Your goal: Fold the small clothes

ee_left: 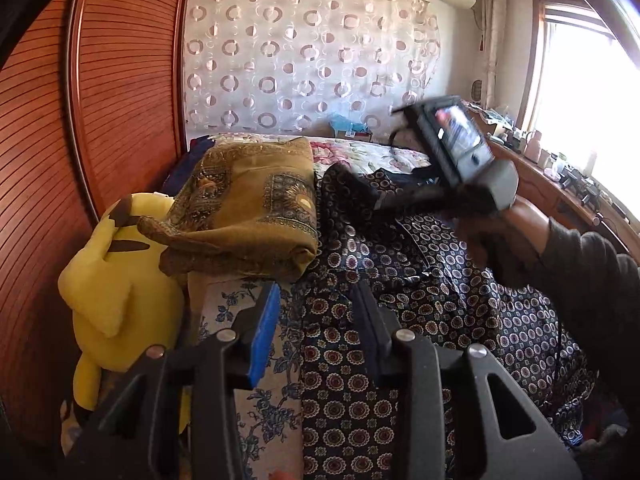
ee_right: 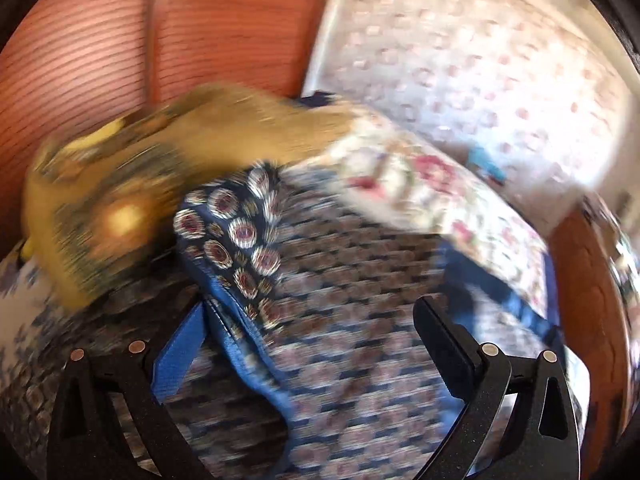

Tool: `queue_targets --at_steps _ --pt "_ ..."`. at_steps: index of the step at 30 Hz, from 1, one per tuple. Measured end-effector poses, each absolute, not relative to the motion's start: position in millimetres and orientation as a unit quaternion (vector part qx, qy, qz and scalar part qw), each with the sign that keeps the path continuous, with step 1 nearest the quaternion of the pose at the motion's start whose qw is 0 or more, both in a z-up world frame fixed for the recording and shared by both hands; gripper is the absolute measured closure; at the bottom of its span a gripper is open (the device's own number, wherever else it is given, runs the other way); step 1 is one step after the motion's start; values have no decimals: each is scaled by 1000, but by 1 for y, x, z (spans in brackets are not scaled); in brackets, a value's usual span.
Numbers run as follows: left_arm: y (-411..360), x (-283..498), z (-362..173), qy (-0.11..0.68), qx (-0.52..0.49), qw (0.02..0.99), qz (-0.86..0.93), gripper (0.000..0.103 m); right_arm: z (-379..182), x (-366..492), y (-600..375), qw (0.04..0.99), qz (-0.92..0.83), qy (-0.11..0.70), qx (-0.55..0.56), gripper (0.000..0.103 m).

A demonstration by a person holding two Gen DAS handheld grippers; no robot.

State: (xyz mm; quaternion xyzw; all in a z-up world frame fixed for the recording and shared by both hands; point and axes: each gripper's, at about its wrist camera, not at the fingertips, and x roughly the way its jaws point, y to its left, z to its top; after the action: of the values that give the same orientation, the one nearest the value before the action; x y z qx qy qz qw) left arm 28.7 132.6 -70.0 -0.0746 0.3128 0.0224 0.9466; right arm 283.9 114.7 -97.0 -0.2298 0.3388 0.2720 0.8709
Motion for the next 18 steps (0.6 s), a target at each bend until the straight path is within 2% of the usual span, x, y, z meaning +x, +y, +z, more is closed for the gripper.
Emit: queue_targets --at_steps 8,18 --pt "113 47 -75 324 -69 944 4 67 -71 286 58 883 287 327 -176 2" --pt "89 82 -88 344 -59 937 -18 67 -70 229 -18 880 306 326 -157 2"
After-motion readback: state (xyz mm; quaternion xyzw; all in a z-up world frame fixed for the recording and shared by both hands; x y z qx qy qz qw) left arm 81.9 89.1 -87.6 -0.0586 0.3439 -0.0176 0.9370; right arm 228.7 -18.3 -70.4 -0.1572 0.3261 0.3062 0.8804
